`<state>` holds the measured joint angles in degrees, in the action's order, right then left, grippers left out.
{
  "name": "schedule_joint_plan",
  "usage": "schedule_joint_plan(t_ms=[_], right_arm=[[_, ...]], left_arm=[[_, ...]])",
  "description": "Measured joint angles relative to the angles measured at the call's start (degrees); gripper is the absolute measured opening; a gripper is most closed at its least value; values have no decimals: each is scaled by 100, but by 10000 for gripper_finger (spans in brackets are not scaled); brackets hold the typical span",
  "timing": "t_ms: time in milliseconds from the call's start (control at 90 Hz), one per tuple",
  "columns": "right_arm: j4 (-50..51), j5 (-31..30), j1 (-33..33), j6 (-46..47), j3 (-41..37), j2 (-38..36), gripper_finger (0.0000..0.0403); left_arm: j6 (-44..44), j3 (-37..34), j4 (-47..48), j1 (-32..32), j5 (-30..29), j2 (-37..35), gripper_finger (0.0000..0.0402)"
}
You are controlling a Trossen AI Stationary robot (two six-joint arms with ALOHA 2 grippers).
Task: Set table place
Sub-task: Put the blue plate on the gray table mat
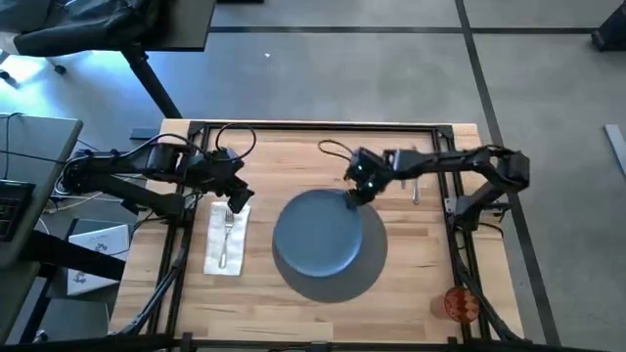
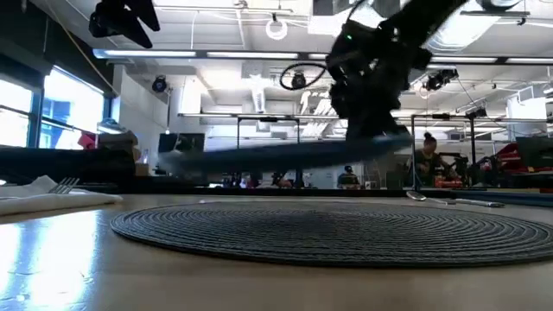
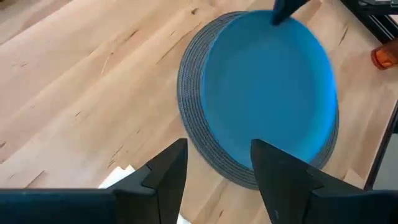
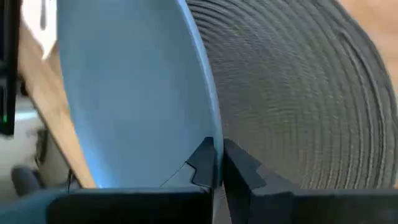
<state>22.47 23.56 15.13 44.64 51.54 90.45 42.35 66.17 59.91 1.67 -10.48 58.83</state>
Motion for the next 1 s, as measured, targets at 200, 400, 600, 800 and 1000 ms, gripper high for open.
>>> schedule_joint_plan(t_ms=[200,400,600,800,1000], right_arm=[[-460,294,-153,337,-754,3,0],[-504,344,-214,344,-855,-182,0],[-89,-88,-214,311,-858,-136,0],[-22,-358,-370,110,-858,-85,5],[-72,-343,-393,72,-858,-140,85]], left_arm=[[2,0,3,-2,-11,0,161],[244,0,3,-4,-142,0,161],[459,0,3,-4,-257,0,161],[634,0,2,-2,-296,0,161],[769,0,-3,0,-363,0,161]])
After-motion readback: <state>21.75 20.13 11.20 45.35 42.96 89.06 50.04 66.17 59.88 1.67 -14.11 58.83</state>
